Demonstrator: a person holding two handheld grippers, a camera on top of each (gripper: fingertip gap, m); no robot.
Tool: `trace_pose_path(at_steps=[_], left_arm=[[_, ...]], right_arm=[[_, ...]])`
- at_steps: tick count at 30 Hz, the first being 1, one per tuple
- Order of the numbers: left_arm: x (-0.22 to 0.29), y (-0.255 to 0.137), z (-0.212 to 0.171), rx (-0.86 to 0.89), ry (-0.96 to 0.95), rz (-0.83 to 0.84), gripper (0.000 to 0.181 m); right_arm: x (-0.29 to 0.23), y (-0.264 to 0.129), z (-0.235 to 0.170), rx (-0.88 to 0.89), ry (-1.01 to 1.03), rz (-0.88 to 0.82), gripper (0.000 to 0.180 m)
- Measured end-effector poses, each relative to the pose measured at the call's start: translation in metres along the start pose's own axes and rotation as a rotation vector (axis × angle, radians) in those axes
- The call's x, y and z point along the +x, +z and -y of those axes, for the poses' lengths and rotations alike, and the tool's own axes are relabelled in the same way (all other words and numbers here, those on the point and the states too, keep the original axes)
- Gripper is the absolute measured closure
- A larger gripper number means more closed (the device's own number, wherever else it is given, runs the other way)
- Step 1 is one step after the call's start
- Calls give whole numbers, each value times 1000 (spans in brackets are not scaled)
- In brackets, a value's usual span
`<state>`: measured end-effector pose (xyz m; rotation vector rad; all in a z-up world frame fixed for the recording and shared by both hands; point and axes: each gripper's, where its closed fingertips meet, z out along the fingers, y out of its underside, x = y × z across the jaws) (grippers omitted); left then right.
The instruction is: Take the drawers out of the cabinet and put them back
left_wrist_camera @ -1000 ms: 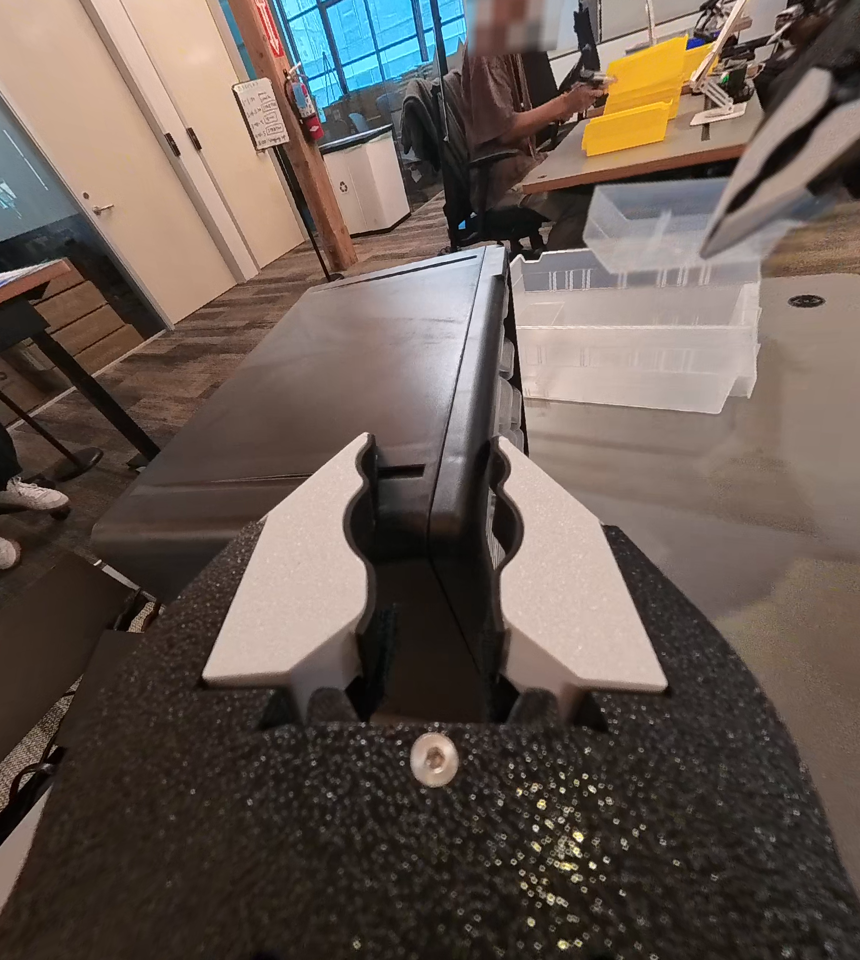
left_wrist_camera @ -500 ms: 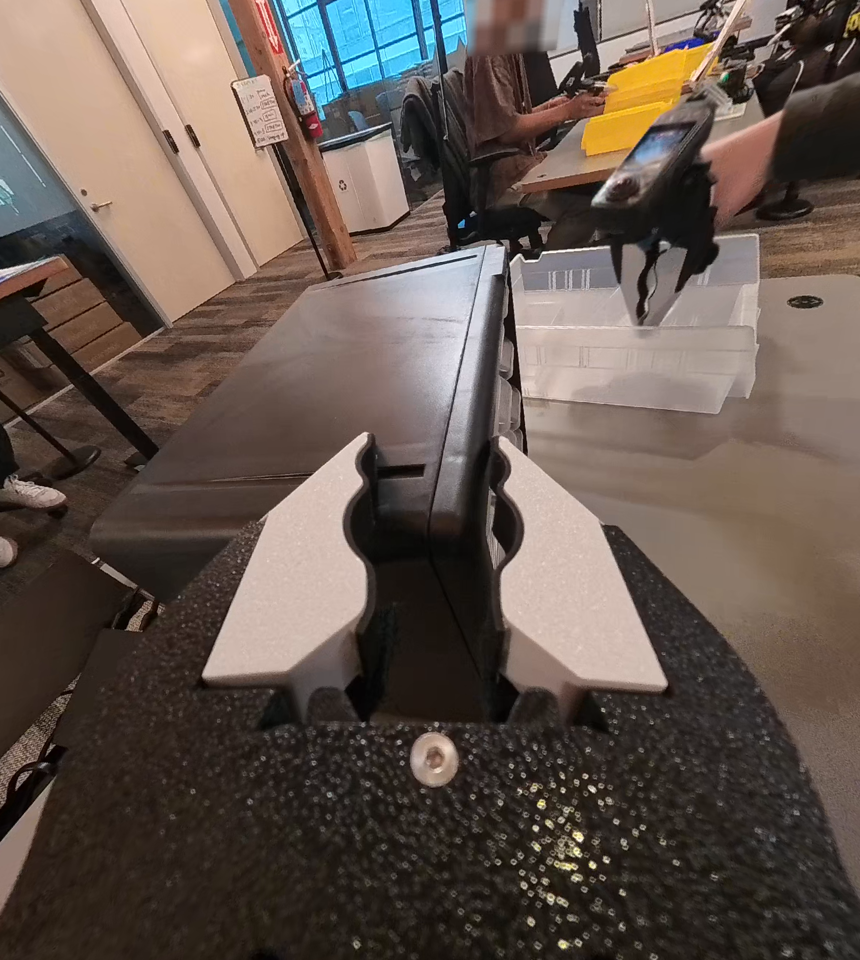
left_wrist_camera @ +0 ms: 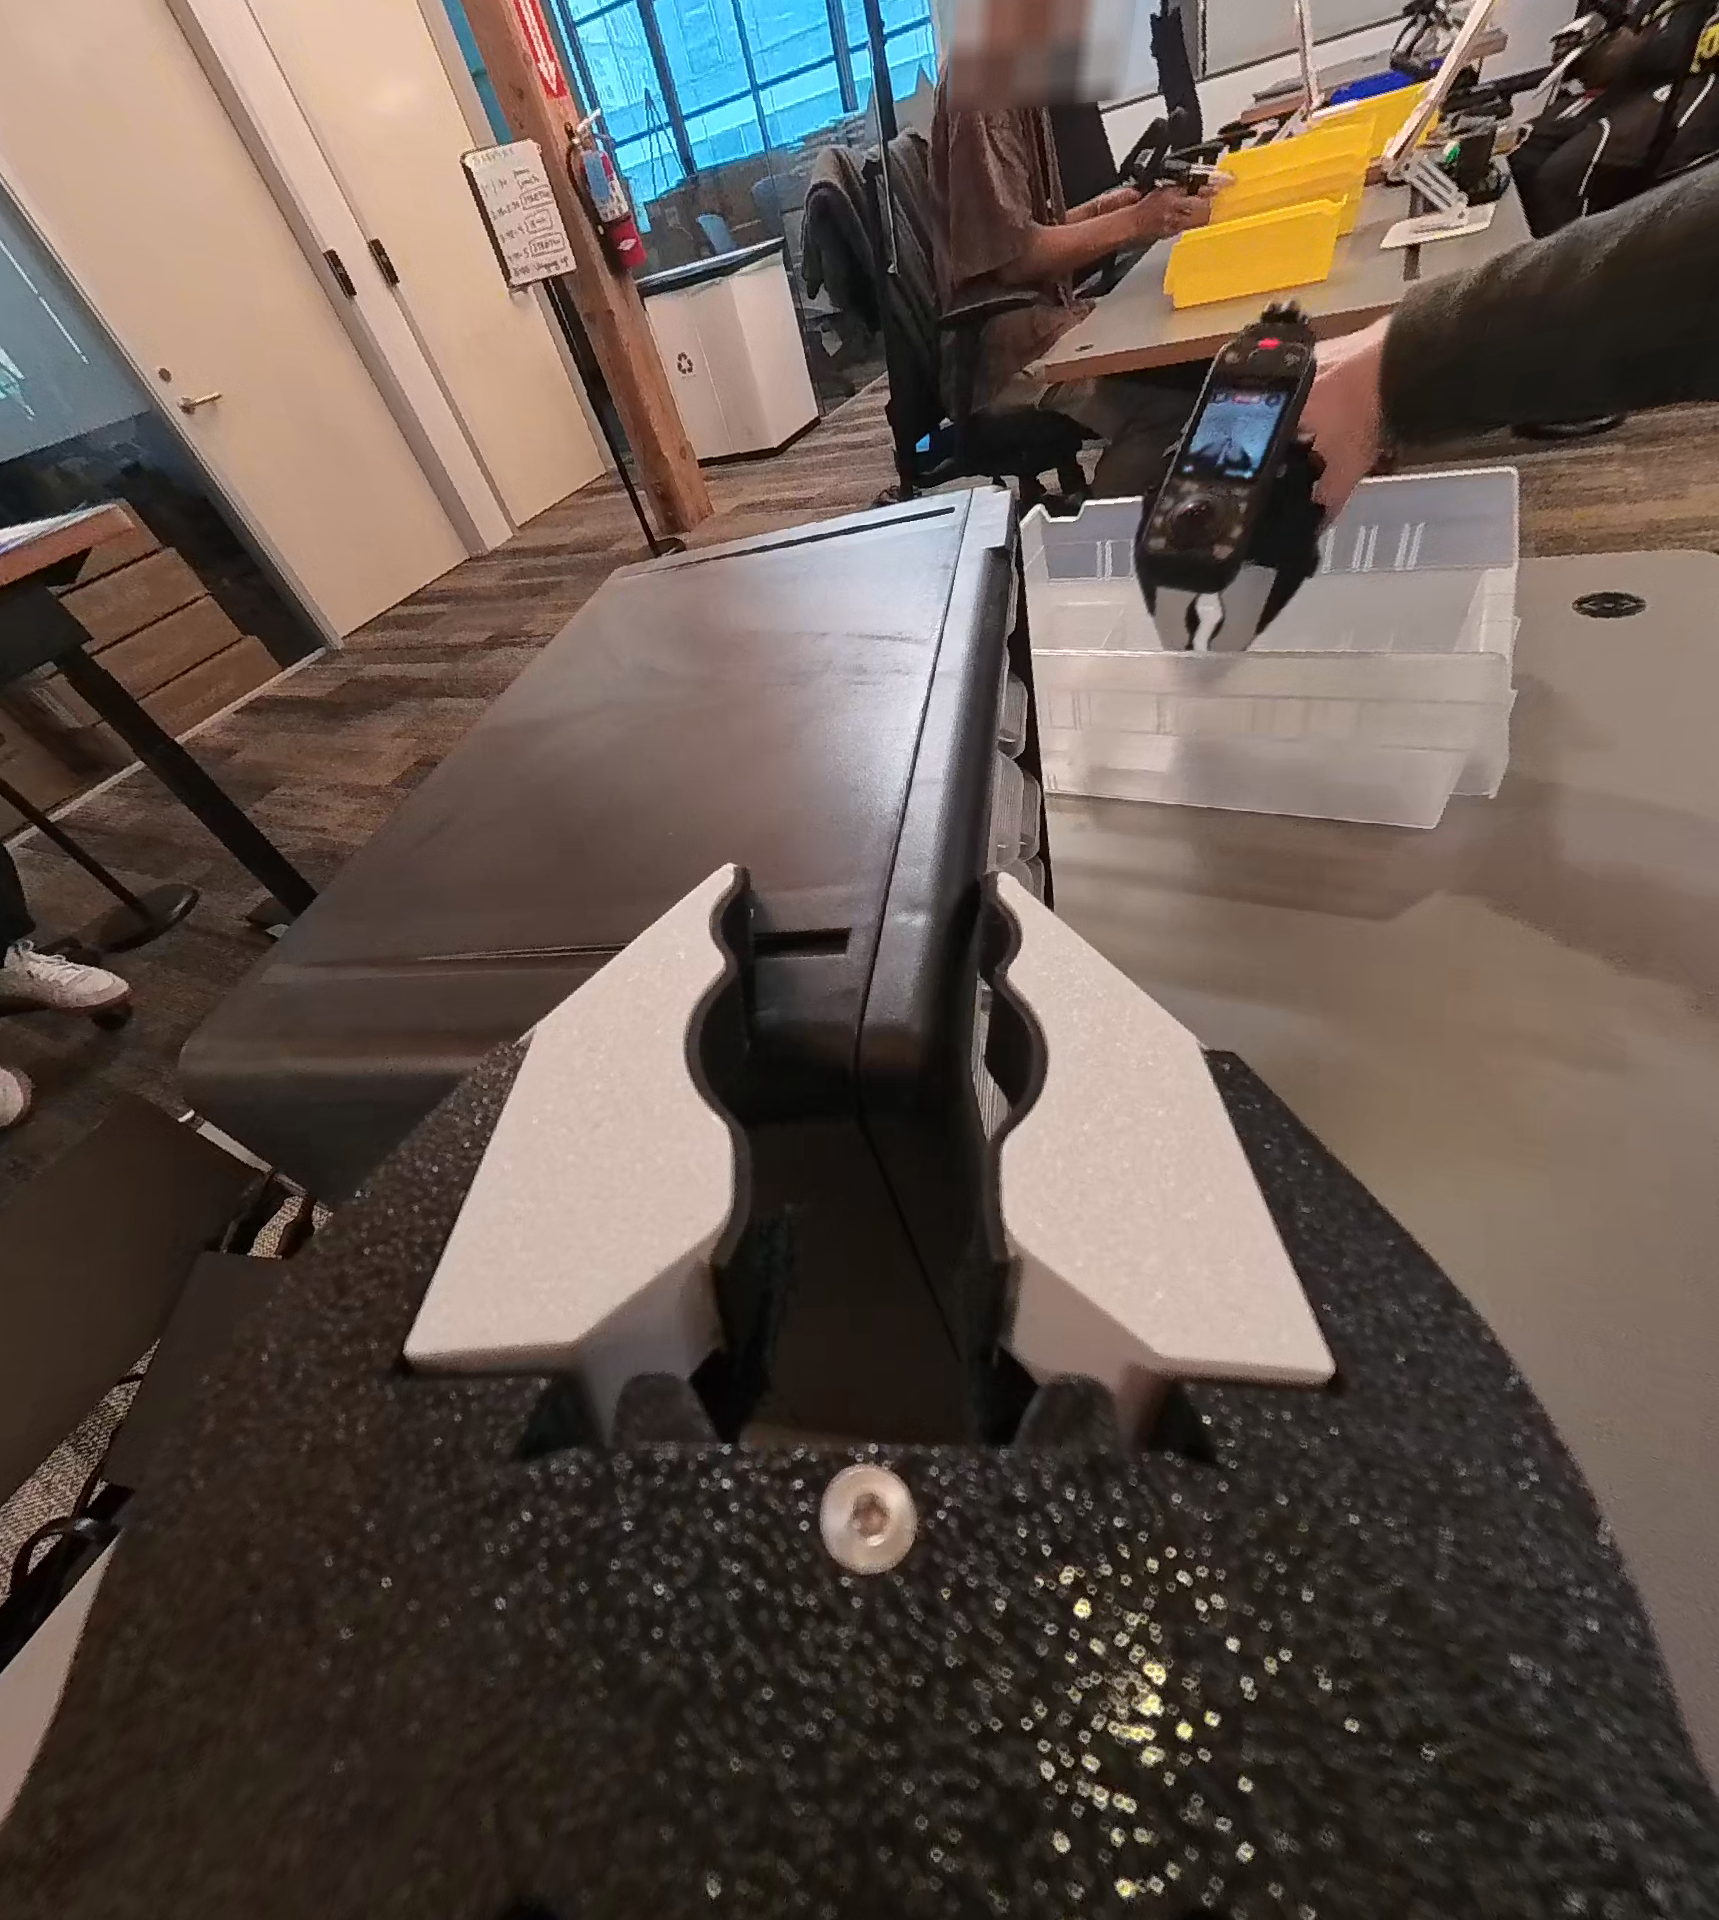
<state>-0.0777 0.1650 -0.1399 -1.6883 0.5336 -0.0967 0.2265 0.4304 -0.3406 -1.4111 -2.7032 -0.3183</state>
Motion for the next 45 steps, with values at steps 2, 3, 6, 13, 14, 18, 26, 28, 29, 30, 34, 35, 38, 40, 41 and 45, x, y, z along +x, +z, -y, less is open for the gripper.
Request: trace_pose_path(at_steps=[2,3,6,13,14,18,26,28,29,30,34,35,38,40,41,45], left_arm=[[0,0,0,0,0,0,139],[0,0,0,-1,1,0,139],[0,0,0,0,1,0,139],[0,0,0,3,3,-2,139],[0,0,0,3,3,-3,139],[0,0,0,4,3,-2,139],[0,-1,0,6,2,-1,139],[0,-1,0,5,2,-1,139],[0,-1,0,5,2,-1,139],[0,-1,0,5,2,-1,139],[0,-1,0,5,4,-2,139],[0,-1,0,5,4,-2,139],[0,-1,0,6,4,-3,139],[0,-1,0,6,5,-4,139],[0,-1,0,6,5,-4,139],[0,-1,0,6,5,-5,139]], right_arm=[[7,1,-2,-25,-7,-24,165],[10,1,-4,-37,-5,-37,160],[14,-2,-6,-40,15,-69,151],[17,-69,6,177,226,-307,147],[16,-87,13,236,249,-370,147],[-9,-148,69,450,273,-534,148],[-65,-162,229,631,81,-678,145],[-54,-160,251,698,81,-762,146],[-46,-160,259,715,74,-841,146],[-39,-159,267,726,56,-917,147],[-25,-151,291,656,-54,-1165,156],[-22,-150,295,648,-69,-1205,157],[-13,-141,298,637,-58,-1254,157],[-7,-135,296,596,-69,-1276,157],[-5,-134,294,575,-81,-1294,157],[-1,-130,294,511,-132,-1341,162]])
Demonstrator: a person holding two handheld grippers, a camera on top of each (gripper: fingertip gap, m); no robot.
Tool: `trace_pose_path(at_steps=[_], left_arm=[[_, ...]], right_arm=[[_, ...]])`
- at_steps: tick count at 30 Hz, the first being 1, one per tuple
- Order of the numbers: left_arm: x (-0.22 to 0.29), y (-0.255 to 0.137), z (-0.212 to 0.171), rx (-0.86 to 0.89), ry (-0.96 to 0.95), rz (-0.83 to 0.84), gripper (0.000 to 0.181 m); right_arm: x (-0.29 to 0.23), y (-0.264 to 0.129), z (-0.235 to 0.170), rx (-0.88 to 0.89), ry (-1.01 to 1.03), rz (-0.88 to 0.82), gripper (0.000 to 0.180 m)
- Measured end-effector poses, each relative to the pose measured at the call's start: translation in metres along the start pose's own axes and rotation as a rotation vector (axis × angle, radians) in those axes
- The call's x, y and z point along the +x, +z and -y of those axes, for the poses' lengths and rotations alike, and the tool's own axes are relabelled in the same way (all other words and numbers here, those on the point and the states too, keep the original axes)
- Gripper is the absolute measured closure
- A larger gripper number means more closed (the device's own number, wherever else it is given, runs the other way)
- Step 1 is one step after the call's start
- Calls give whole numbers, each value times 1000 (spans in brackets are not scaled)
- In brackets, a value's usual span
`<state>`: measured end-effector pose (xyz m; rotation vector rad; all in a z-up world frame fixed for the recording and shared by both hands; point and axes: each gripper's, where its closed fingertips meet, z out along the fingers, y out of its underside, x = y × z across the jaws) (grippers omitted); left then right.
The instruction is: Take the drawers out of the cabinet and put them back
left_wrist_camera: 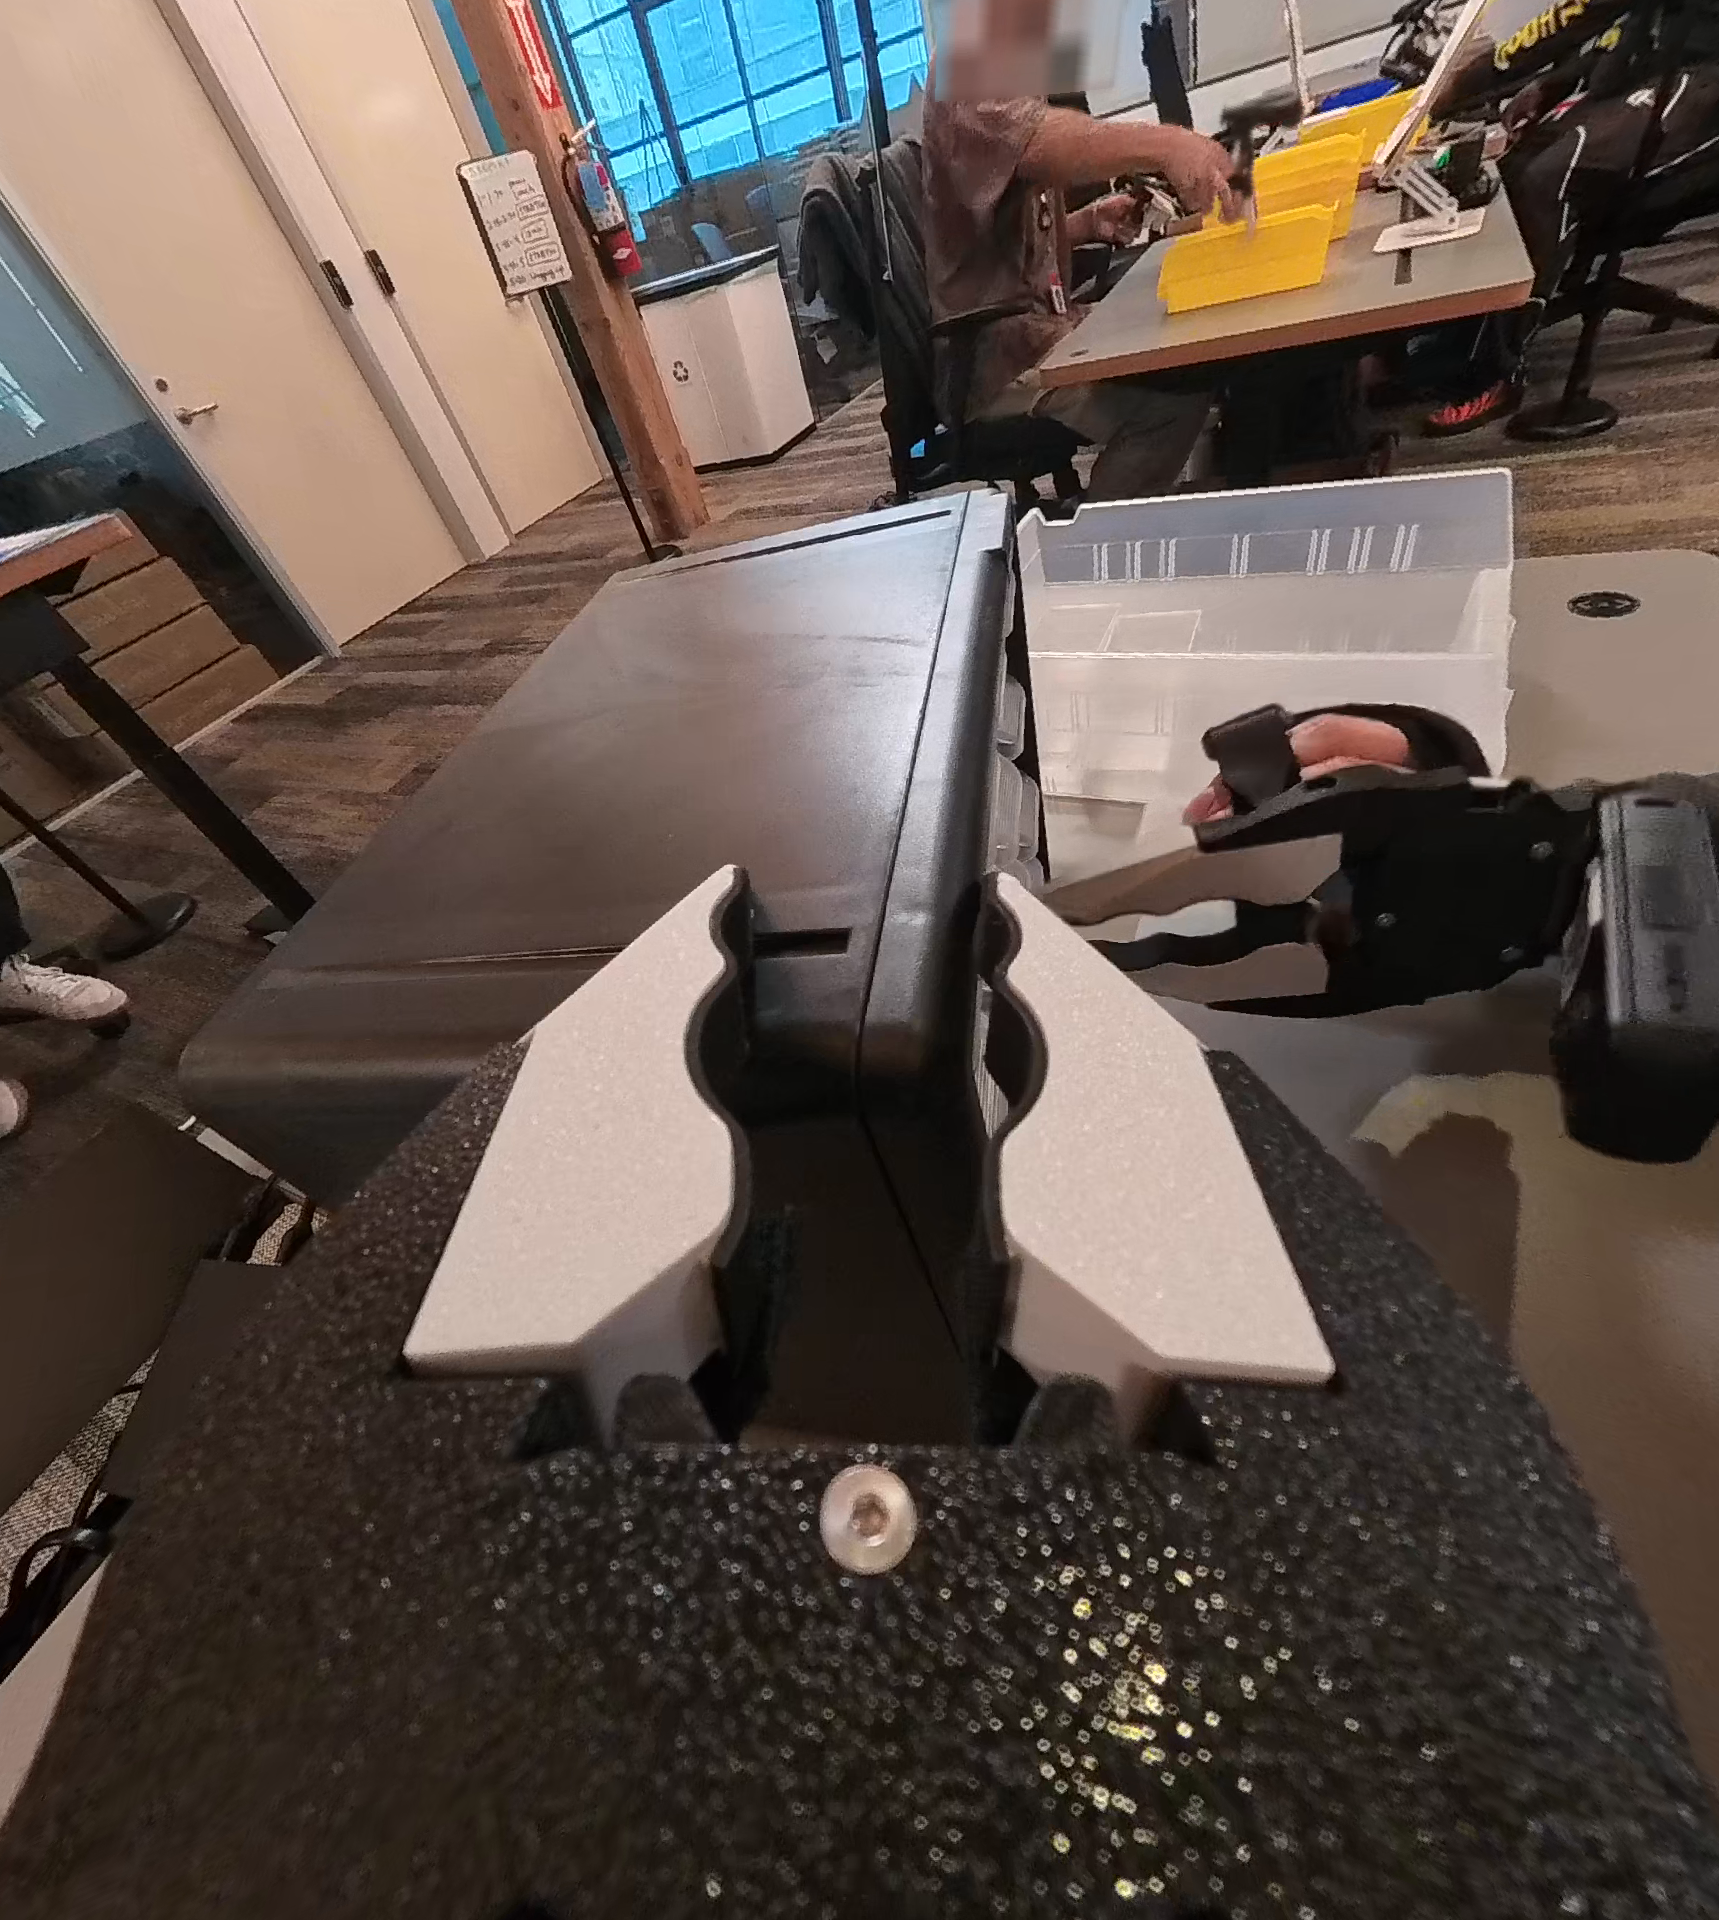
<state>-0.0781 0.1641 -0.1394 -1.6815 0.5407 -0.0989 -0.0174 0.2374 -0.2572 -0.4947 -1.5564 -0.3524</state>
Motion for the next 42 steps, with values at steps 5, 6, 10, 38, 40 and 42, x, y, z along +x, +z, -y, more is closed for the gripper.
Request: trace_pose_path(at_steps=[5,6,10,38,40,42], left_arm=[[0,0,0,0,0,-1,139],[0,0,0,0,0,-1,139],[0,0,0,0,1,-1,139],[0,0,0,-1,-1,1,139],[0,0,0,-1,-2,1,139],[0,0,0,0,-2,1,139]], right_arm=[[3,1,-4,-32,-69,-56,172],[4,1,-6,-42,-73,-62,173],[5,-2,-7,-46,-81,-60,174],[-2,-99,-1,1,-133,-3,167],[-1,-100,-2,9,-88,4,148],[2,-102,-4,22,-16,15,142]])
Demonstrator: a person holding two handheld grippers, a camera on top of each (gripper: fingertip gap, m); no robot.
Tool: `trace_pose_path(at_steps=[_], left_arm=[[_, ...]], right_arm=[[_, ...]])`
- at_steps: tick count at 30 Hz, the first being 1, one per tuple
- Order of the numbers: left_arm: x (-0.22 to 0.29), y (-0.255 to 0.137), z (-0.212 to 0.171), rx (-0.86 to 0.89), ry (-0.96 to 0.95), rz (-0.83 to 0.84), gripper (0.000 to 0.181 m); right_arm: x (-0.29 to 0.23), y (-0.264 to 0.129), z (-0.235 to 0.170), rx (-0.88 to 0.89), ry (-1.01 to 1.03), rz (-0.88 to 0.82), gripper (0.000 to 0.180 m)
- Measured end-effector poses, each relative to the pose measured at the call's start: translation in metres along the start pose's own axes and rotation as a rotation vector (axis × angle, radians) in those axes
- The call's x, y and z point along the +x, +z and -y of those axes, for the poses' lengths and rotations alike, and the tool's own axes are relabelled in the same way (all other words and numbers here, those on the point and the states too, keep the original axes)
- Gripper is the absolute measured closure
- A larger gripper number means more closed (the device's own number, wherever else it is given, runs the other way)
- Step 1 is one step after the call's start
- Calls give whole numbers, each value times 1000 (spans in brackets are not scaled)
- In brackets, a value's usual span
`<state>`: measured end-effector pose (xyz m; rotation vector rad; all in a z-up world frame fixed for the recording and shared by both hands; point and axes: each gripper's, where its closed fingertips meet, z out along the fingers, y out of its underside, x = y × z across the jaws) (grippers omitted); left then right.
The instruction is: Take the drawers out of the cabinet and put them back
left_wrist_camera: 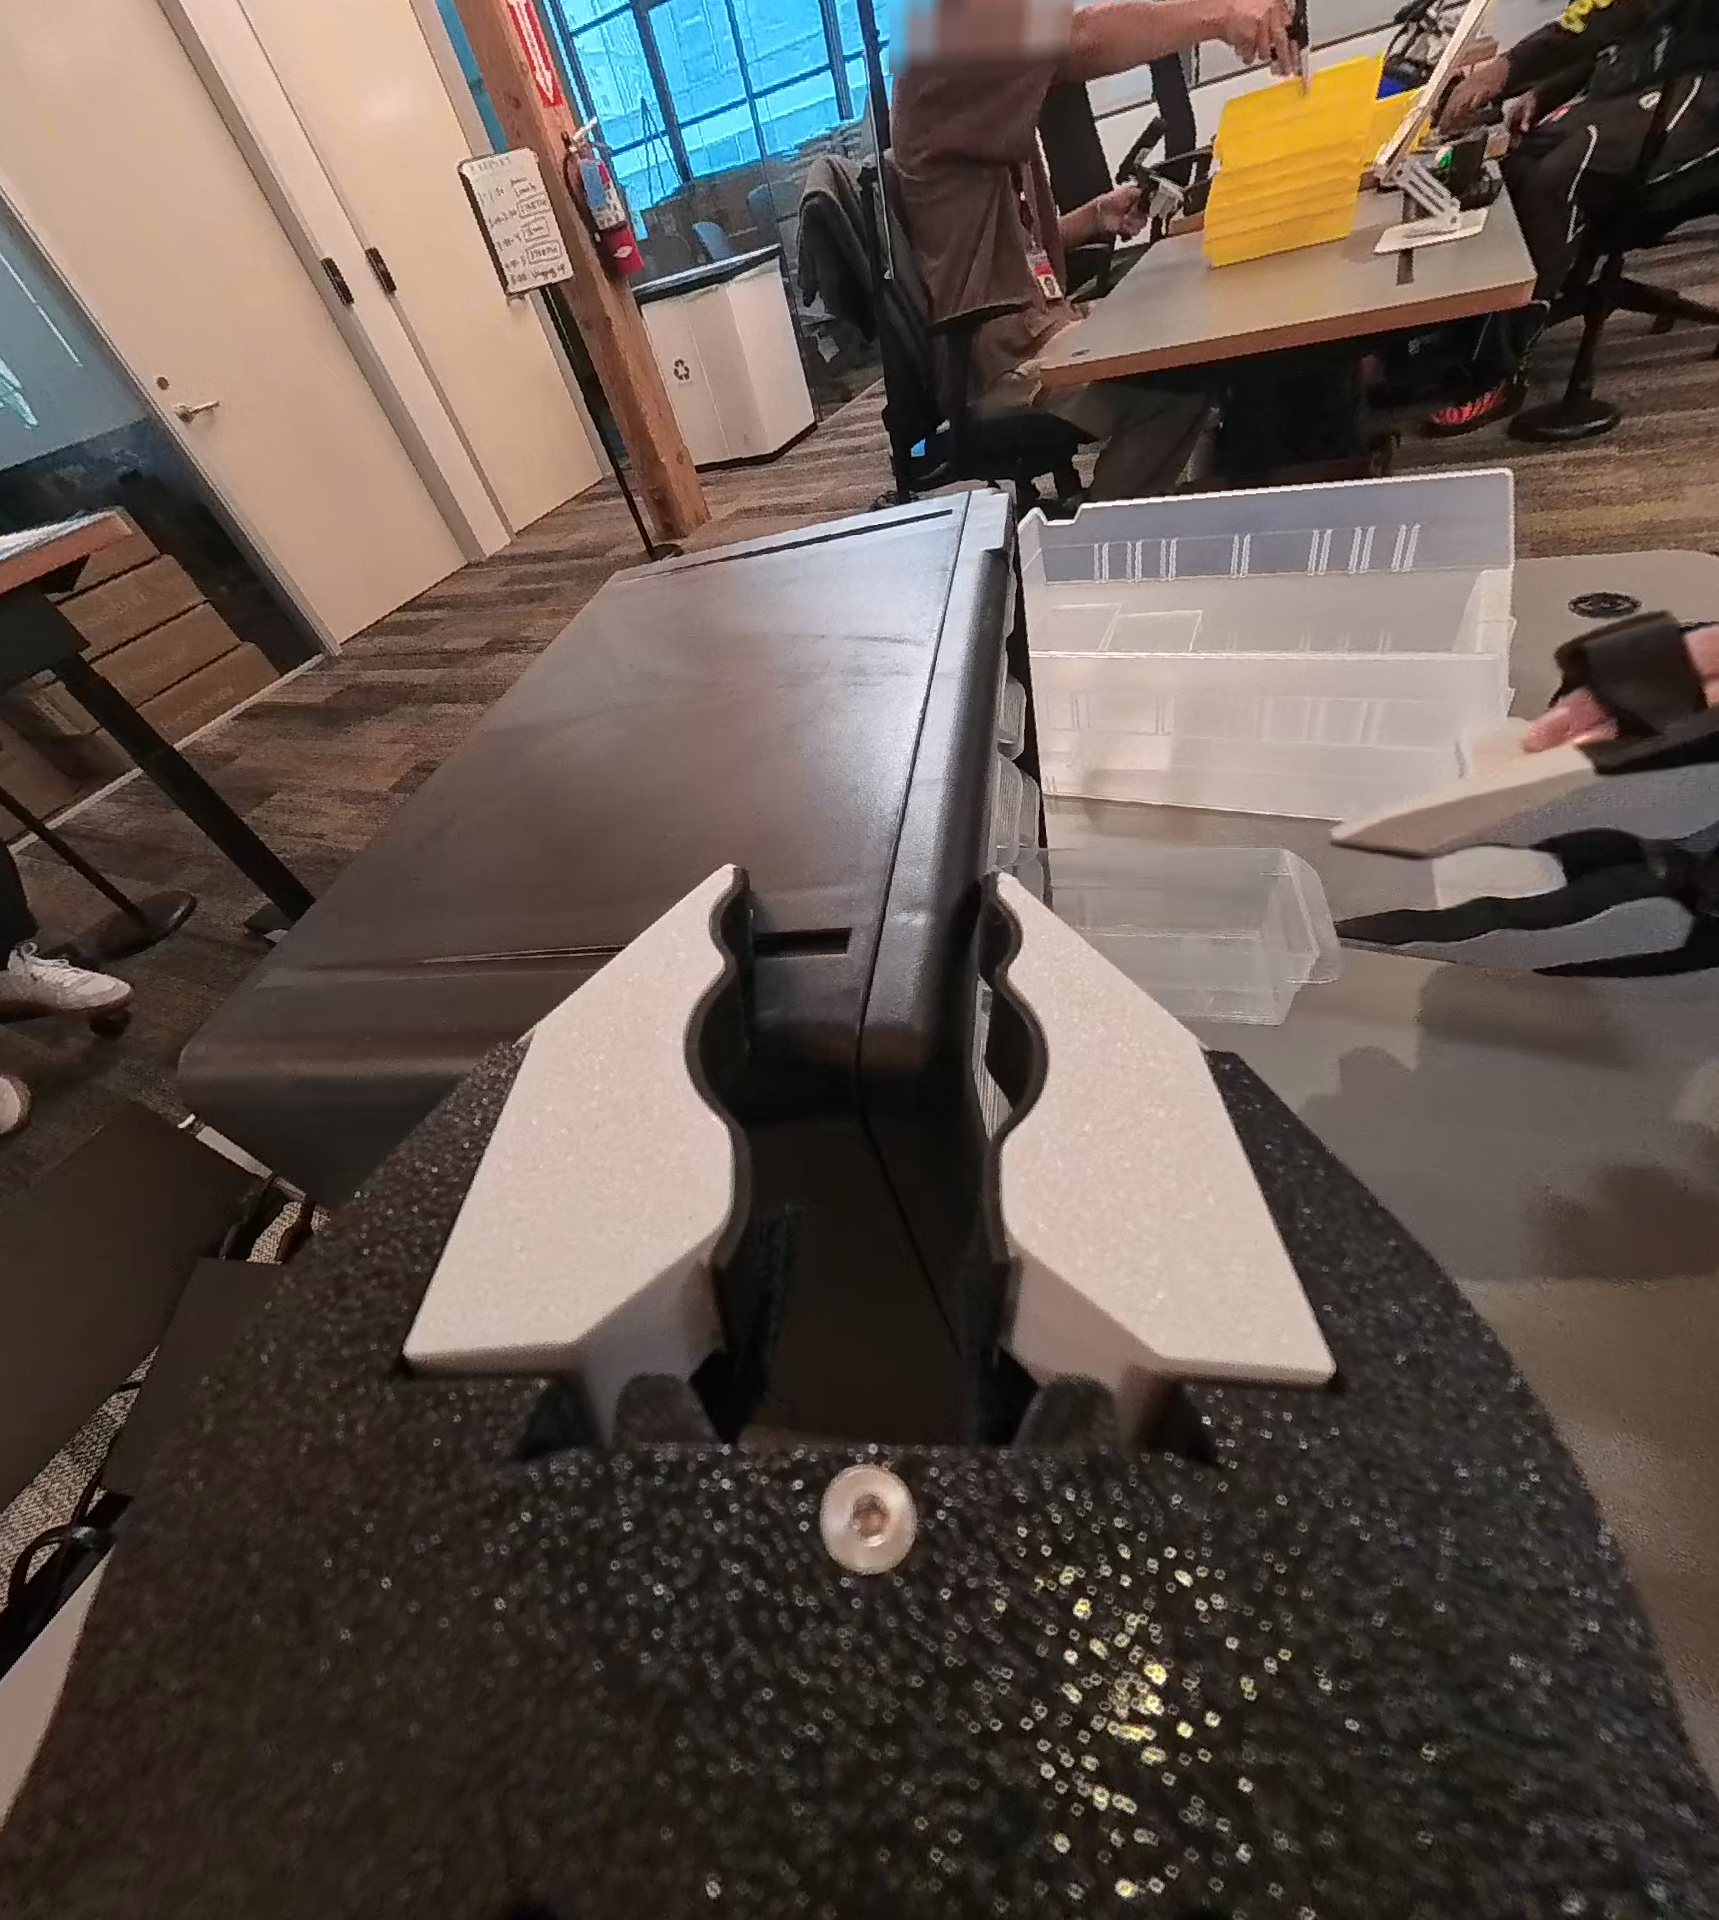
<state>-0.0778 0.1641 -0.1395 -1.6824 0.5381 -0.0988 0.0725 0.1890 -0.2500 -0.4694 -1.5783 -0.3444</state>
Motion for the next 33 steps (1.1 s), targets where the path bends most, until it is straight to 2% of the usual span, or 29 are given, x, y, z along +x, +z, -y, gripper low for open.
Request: trace_pose_path(at_steps=[4,7,11,14,18,20,23,30,33], left_arm=[[0,0,0,1,0,-1,139],[0,0,0,2,0,-1,139],[0,0,0,2,0,-1,139],[0,0,0,2,-1,-2,139],[0,0,0,1,-1,-1,139],[0,0,0,1,-1,-1,139],[0,0,0,1,-1,-2,139],[0,0,0,1,-1,-1,139],[0,0,0,0,-1,0,139]], right_arm=[[16,-5,-5,56,343,46,137],[33,-1,-11,69,648,90,141],[28,21,-25,-52,970,255,146],[13,38,-32,-169,1130,387,150],[-11,52,-35,-314,1255,553,153],[-11,54,-31,-333,1309,594,162],[-17,48,-34,-406,1260,642,176],[-19,26,-36,-497,1209,644,178],[-17,15,-33,-494,1279,643,178]])
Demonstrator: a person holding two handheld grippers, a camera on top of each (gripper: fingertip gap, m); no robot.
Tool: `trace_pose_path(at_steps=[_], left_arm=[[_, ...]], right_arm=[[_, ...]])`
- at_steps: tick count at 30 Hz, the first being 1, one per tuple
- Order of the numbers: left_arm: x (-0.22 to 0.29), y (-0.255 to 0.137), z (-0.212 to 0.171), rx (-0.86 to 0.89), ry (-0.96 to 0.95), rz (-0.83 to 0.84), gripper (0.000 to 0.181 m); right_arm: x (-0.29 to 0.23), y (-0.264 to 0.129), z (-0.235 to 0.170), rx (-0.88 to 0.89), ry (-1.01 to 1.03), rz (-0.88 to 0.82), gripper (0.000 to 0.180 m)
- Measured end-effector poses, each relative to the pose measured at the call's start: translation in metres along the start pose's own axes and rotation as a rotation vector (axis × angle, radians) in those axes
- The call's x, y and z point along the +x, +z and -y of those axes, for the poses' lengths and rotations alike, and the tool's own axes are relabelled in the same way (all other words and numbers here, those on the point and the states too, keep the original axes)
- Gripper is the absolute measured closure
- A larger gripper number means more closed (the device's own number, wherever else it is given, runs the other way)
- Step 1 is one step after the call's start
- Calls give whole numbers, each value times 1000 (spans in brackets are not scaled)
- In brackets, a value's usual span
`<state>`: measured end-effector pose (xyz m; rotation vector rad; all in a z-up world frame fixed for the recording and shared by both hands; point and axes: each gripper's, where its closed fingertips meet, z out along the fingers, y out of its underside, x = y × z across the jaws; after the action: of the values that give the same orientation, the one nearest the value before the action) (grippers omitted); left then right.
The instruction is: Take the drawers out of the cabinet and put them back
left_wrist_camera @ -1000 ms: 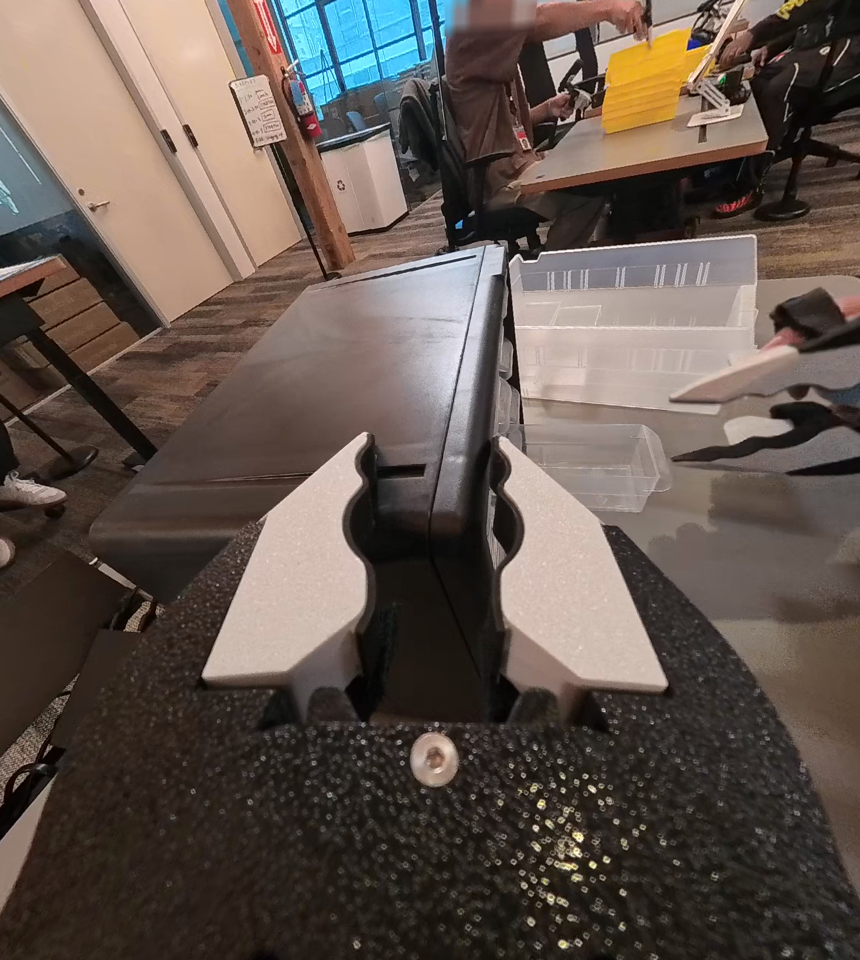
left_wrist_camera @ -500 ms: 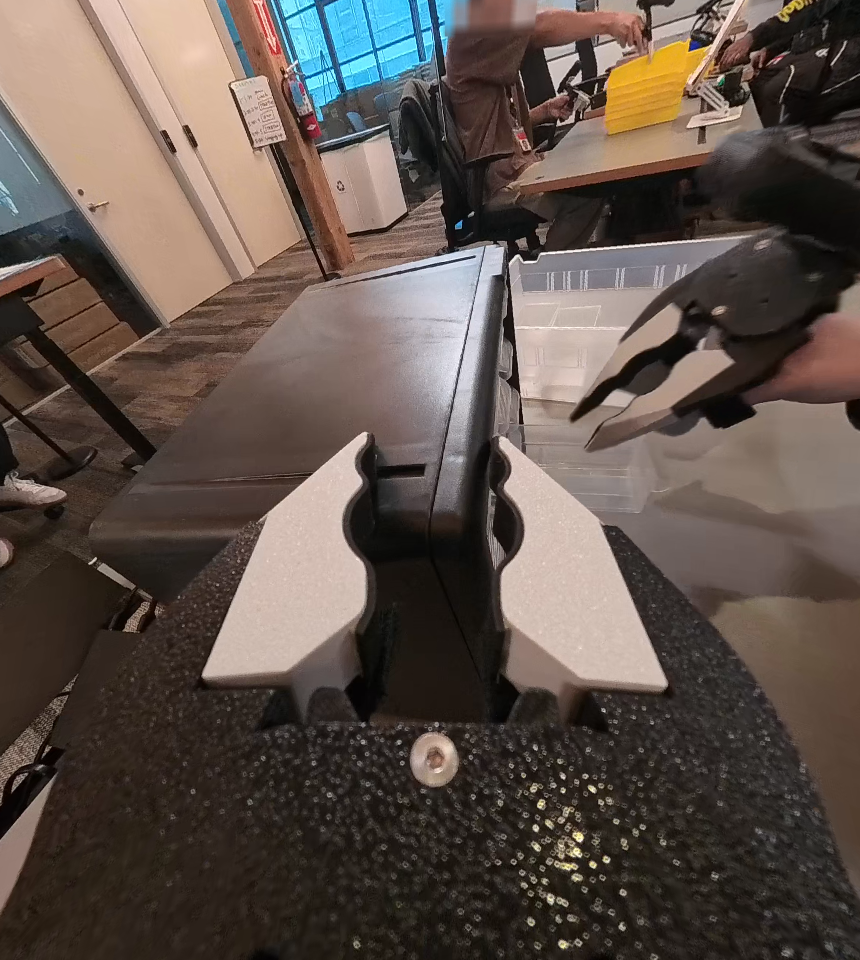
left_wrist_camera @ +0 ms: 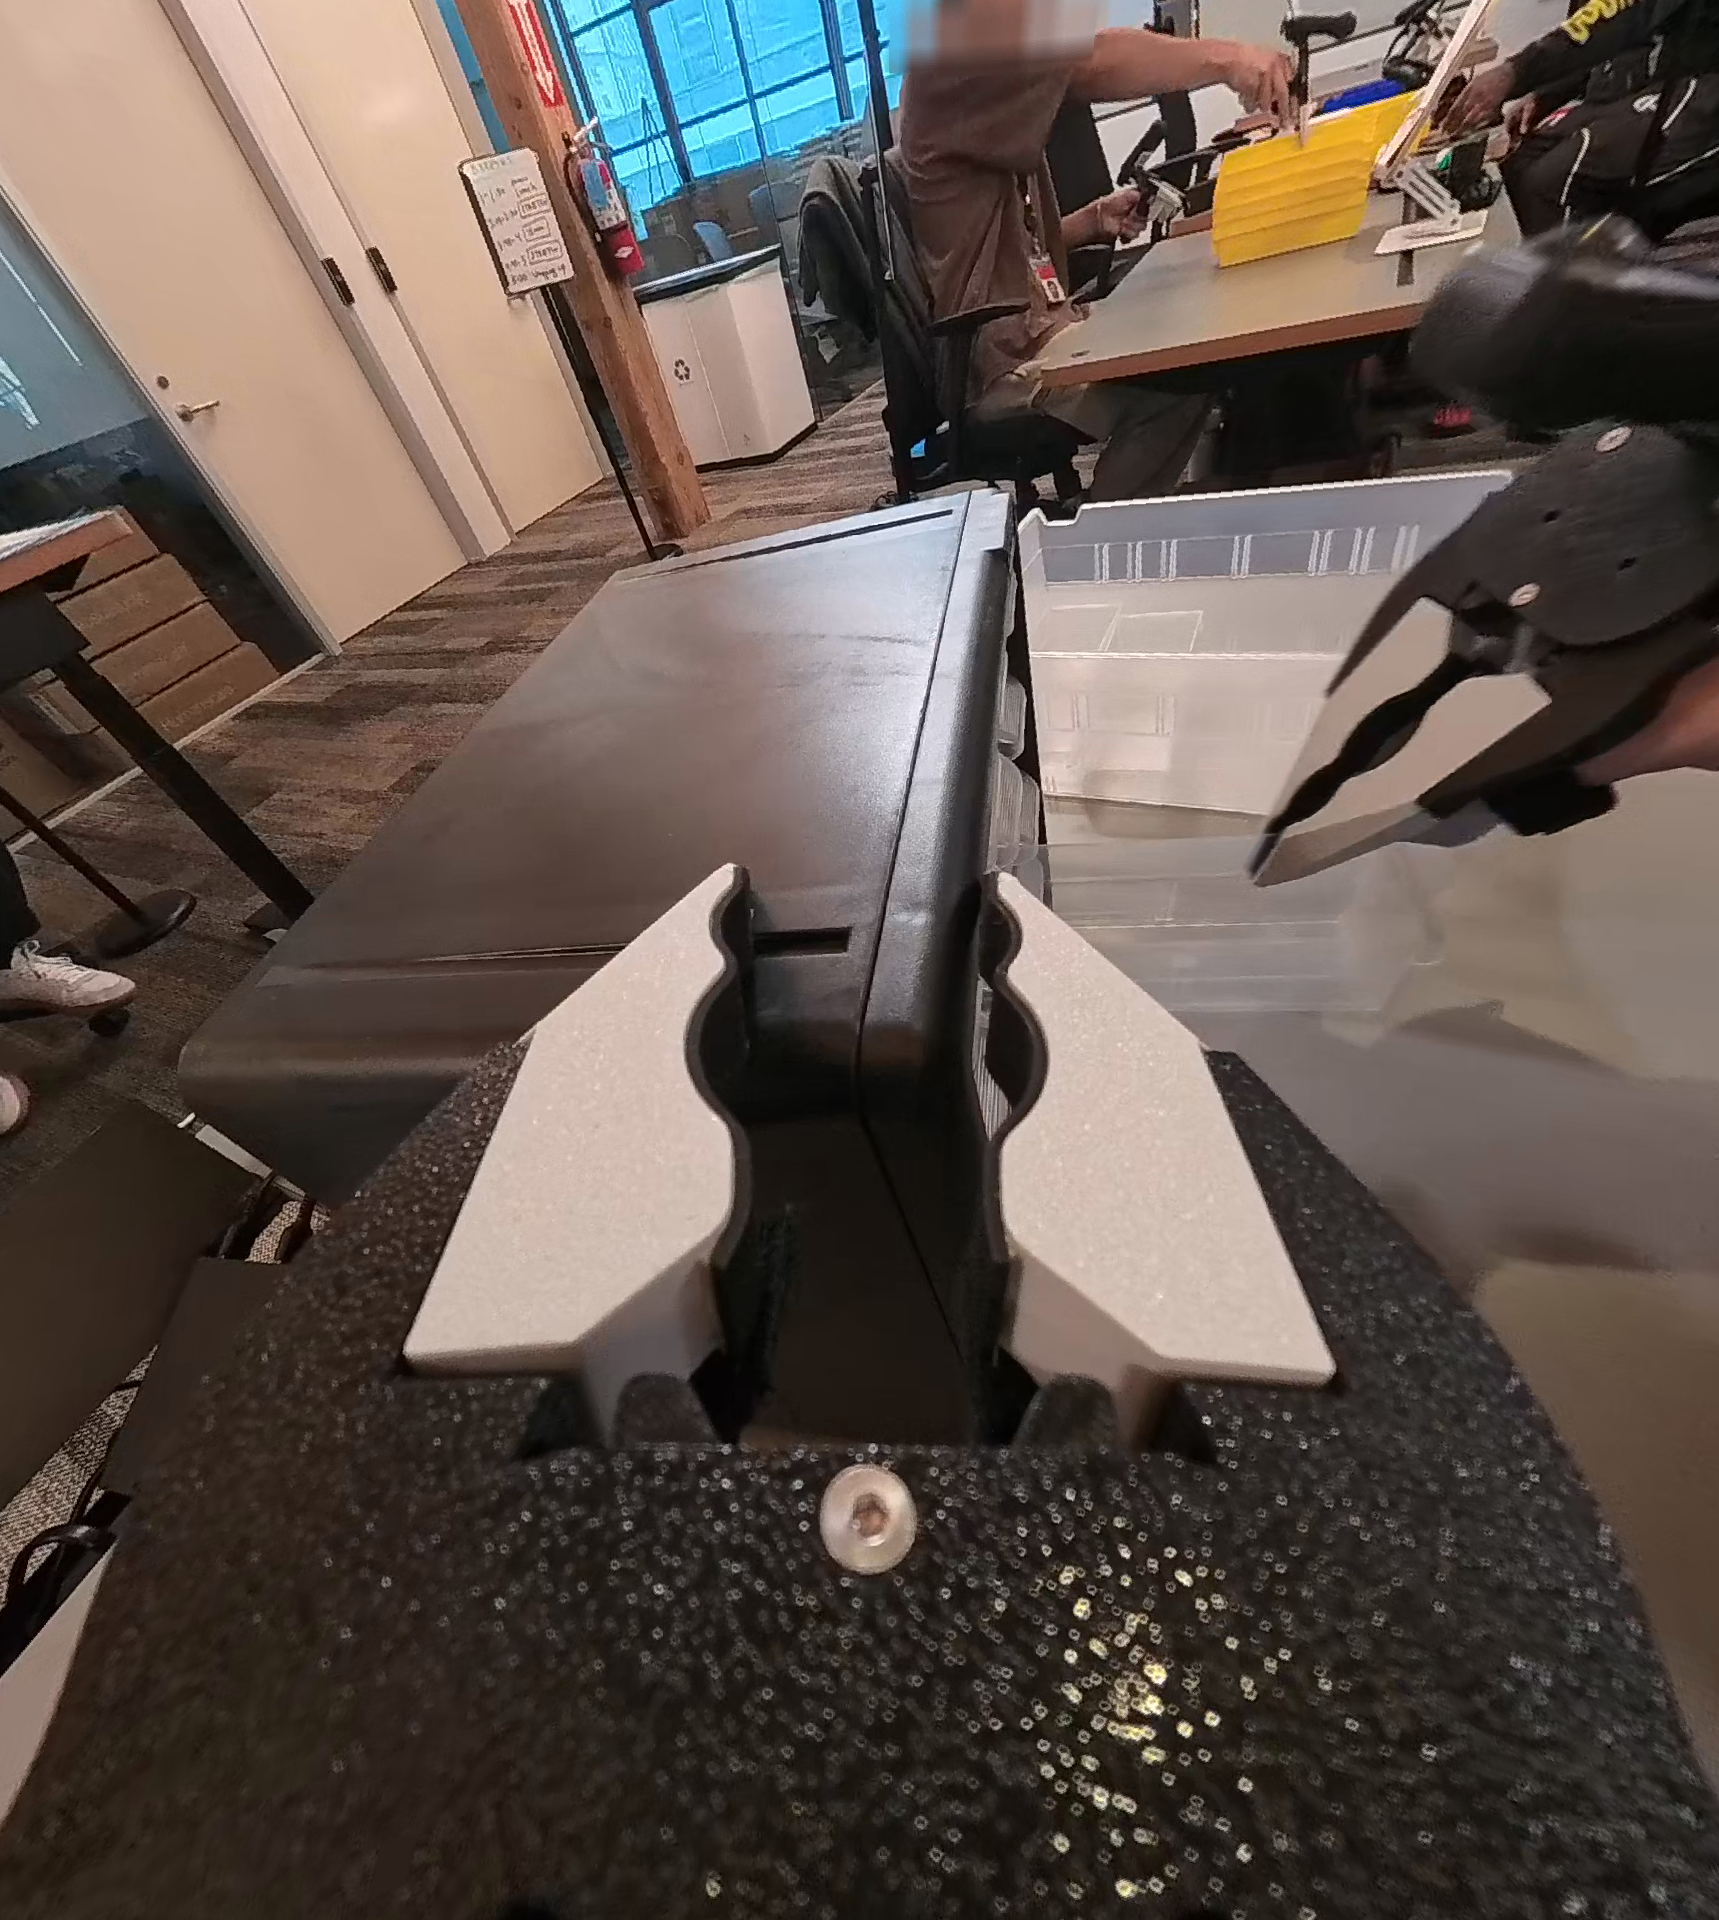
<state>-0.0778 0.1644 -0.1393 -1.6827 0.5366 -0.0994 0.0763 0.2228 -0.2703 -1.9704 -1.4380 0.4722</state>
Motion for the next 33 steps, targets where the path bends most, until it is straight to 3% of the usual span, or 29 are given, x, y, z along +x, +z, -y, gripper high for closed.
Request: trace_pose_path(at_steps=[15,26,30,33], left_arm=[[0,0,0,-3,1,3,139],[0,0,0,-2,2,2,139],[0,0,0,-1,3,1,139],[0,0,0,1,3,0,139]], right_arm=[[5,-35,25,6,32,-76,180],[-12,-29,-4,-70,63,24,180],[13,-67,3,31,22,-49,180],[58,-120,12,138,-29,-272,180]])
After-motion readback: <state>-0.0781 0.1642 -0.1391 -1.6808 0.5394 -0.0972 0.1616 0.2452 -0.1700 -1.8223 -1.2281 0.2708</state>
